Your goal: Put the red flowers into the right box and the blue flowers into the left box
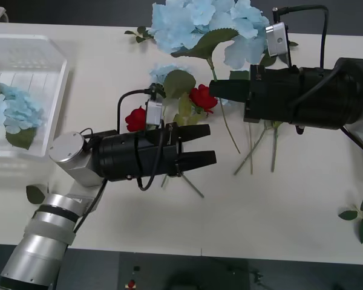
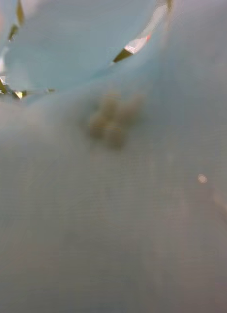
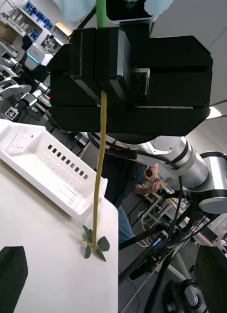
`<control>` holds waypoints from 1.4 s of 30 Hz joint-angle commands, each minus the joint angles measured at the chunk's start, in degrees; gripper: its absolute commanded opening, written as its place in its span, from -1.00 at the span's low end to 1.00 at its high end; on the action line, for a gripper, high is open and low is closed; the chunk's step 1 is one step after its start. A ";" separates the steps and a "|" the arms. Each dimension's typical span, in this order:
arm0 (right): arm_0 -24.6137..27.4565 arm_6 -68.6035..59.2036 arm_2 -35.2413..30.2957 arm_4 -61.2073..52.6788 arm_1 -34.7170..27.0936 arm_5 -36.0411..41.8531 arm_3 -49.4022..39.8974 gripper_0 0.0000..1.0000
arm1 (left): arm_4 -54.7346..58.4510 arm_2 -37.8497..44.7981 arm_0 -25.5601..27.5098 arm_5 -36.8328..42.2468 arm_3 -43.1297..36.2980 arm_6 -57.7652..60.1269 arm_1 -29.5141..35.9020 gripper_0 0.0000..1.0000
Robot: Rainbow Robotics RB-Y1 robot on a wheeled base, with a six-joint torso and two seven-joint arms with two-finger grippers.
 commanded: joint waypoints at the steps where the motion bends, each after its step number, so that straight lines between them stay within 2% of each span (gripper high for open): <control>1: -1.21 -1.78 -0.91 -0.20 0.12 -0.05 -0.73 -1.00 | -1.53 0.09 -3.13 -0.22 -0.87 1.98 -1.85 1.00; 10: -1.21 -1.87 -0.82 -0.46 0.12 -0.14 -0.82 -1.00 | -5.31 0.00 -5.68 -2.06 -0.87 1.98 -4.22 1.00; 11: -1.30 -1.96 -0.82 -0.46 0.12 -0.14 -0.73 -1.00 | -5.31 -0.17 -5.85 -2.41 -0.70 1.98 -4.22 0.75; 12: -1.30 -1.96 -0.82 -0.46 0.21 -0.05 -0.73 -1.00 | -5.31 -0.26 -5.94 -2.68 -0.78 1.98 -4.22 0.61; 13: -1.30 -2.05 -0.82 -0.46 0.12 -0.05 -0.73 -1.00 | -5.39 -0.43 -6.21 -3.03 -0.70 1.98 -4.22 0.38; 14: -1.30 -2.05 -0.82 -0.46 0.12 -0.05 -0.73 -1.00 | -5.39 -0.52 -6.21 -3.20 -0.70 1.98 -4.22 0.30; 17: -1.39 -2.22 -0.82 -0.46 0.12 -0.14 -0.73 -1.00 | -6.01 -0.79 -6.73 -4.08 -0.70 1.98 -4.22 -0.34; 18: -1.39 -2.22 -0.82 -0.46 0.12 -0.05 -0.73 -1.00 | -6.10 -0.79 -6.82 -4.08 -0.70 1.98 -4.22 -0.45; 19: -1.39 -2.22 -0.82 -0.46 0.12 -0.05 -0.73 -1.00 | -6.45 -0.79 -6.91 -4.35 -0.70 1.98 -4.22 -0.68; 21: -1.39 -2.22 -0.82 -0.46 0.12 -0.05 -0.73 -1.00 | -6.98 -0.79 -7.08 -4.61 -0.70 1.98 -4.22 -0.99; 36: -1.39 -2.49 -0.82 -0.55 0.21 -0.05 -0.82 -1.00 | -7.50 -0.96 -7.52 -4.79 -0.52 1.98 -4.22 -1.00; 37: -1.39 -2.49 -0.82 -0.55 0.21 -0.05 -0.91 -0.91 | -7.50 -0.87 -7.52 -4.79 -0.52 1.98 -4.22 -1.00; 38: -1.30 -2.49 -0.82 -0.55 0.12 -0.05 -0.91 -0.72 | -7.50 -0.96 -7.52 -4.79 -0.52 1.98 -4.22 -1.00; 39: -1.39 -2.57 -0.82 -0.64 0.21 -0.05 -0.91 -0.16 | -7.50 -0.96 -7.52 -4.79 -0.52 1.98 -4.22 -1.00; 40: -1.30 -2.66 -0.82 -0.64 0.12 -0.05 -0.91 0.53 | -7.50 -0.87 -7.52 -4.79 -0.52 1.98 -4.22 -1.00; 41: -1.30 -2.66 -0.82 -0.64 0.12 -0.05 -0.91 0.87 | -7.50 -0.87 -7.52 -4.79 -0.52 1.98 -4.22 -1.00; 42: -1.39 -2.75 -0.82 -0.72 0.12 -0.05 -0.91 1.00 | -7.50 -0.79 -7.52 -4.79 -0.52 1.98 -4.13 -1.00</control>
